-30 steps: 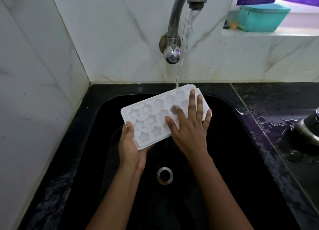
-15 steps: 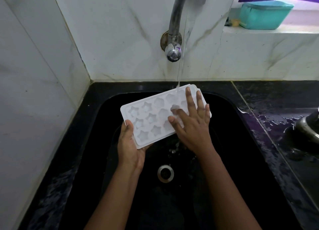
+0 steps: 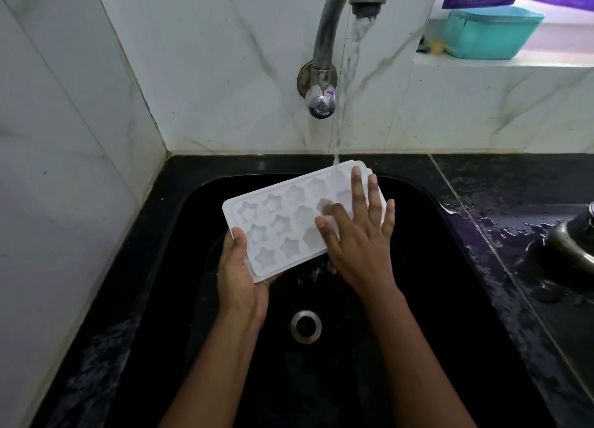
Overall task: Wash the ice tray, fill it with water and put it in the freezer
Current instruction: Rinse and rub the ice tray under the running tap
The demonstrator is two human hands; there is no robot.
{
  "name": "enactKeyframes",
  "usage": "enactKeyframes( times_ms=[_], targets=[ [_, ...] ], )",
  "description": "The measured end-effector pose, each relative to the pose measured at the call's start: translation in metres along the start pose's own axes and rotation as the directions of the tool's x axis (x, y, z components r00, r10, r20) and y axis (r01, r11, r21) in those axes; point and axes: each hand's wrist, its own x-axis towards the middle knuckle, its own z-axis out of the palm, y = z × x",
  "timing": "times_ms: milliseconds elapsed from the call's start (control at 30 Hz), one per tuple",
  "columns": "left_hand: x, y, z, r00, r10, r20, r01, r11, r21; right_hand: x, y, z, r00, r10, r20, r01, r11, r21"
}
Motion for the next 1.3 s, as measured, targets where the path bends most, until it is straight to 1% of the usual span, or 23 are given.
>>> enactKeyframes(
  times_ms=[67,133,167,200,233,300,333,367,433,500,567,633,700,767,867,933,1033,1100,1233,1300],
  targets=[
    [-0.001,-0.002,0.003,1.0,-0.017,0.006,0.017,1.0,-0.008,-0.002,-0.006,0.004,1.0,0.012,0.023,-0.011,1.0,-0.013],
    [0.0,-0.001,0.003,1.0,-0.028,-0.005,0.028,0.999,-0.039,-0.001,-0.007,0.006,0.994,-0.035,0.106,0.029,0.998,0.056],
    [0.001,0.0,0.002,1.0,-0.023,-0.019,0.022,0.999,-0.049,0.001,-0.005,0.005,0.99,-0.067,0.124,0.054,0.993,0.106],
    [0.003,0.001,0.0,0.999,-0.018,-0.034,0.016,0.998,-0.06,0.003,-0.002,0.002,0.991,-0.088,0.101,0.071,0.985,0.158],
    [0.004,0.002,-0.001,0.999,-0.016,-0.047,0.012,0.997,-0.073,0.004,0.001,-0.002,0.995,-0.09,0.045,0.078,0.975,0.208],
    [0.006,0.003,-0.003,0.998,-0.016,-0.063,0.01,0.995,-0.096,0.006,0.007,-0.007,0.994,-0.048,-0.094,0.071,0.961,0.268],
    [0.006,0.003,-0.003,0.997,-0.012,-0.07,0.005,0.995,-0.102,0.006,0.009,-0.009,0.989,-0.025,-0.147,0.065,0.961,0.27],
    [0.006,0.003,-0.003,0.997,-0.005,-0.075,-0.004,0.994,-0.107,0.006,0.01,-0.009,0.984,-0.016,-0.176,0.062,0.963,0.261],
    [0.006,0.004,-0.002,0.997,0.01,-0.074,-0.019,0.993,-0.118,0.004,0.008,-0.008,0.986,-0.03,-0.162,0.069,0.968,0.241],
    [0.005,0.004,-0.002,0.997,0.018,-0.07,-0.026,0.992,-0.125,0.002,0.004,-0.003,0.995,-0.046,-0.084,0.063,0.974,0.219],
    [0.005,0.003,-0.002,0.998,0.015,-0.064,-0.023,0.992,-0.123,0.0,0.0,0.003,0.999,-0.031,-0.011,0.033,0.987,0.156],
    [0.003,0.002,-0.001,0.999,0.009,-0.05,-0.015,0.994,-0.112,-0.003,-0.001,0.007,1.0,-0.009,-0.012,0.01,0.998,0.065],
    [0.002,0.0,0.001,0.999,-0.004,-0.042,-0.001,0.994,-0.112,-0.004,-0.006,0.008,0.999,0.01,-0.038,-0.01,1.0,0.018],
    [0.003,0.0,0.001,0.999,0.003,-0.052,-0.009,0.993,-0.115,-0.003,-0.01,0.009,1.0,-0.013,-0.029,0.013,0.999,0.029],
    [0.005,0.003,-0.002,0.997,0.034,-0.065,-0.041,0.994,-0.105,-0.003,-0.004,0.007,0.995,-0.1,-0.019,0.1,0.994,0.034],
    [0.005,0.002,-0.003,0.998,0.026,-0.059,-0.031,0.996,-0.087,-0.003,0.003,0.006,0.996,-0.079,-0.042,0.079,0.997,0.002],
    [0.004,-0.001,0.0,0.999,-0.02,-0.05,0.014,0.993,-0.114,-0.005,-0.003,0.009,0.998,-0.012,-0.055,0.01,0.999,-0.041],
    [0.005,-0.001,0.001,0.998,-0.016,-0.064,0.008,0.992,-0.124,-0.006,-0.011,0.012,1.0,-0.018,-0.003,0.018,1.0,-0.018],
    [0.008,0.003,-0.003,0.995,0.028,-0.096,-0.039,0.993,-0.115,-0.003,-0.006,0.006,0.99,-0.089,0.109,0.081,0.994,0.077],
    [0.007,0.002,-0.003,0.996,0.005,-0.093,-0.015,0.994,-0.104,-0.002,0.001,0.004,0.995,-0.06,0.082,0.055,0.997,0.058]
  ],
)
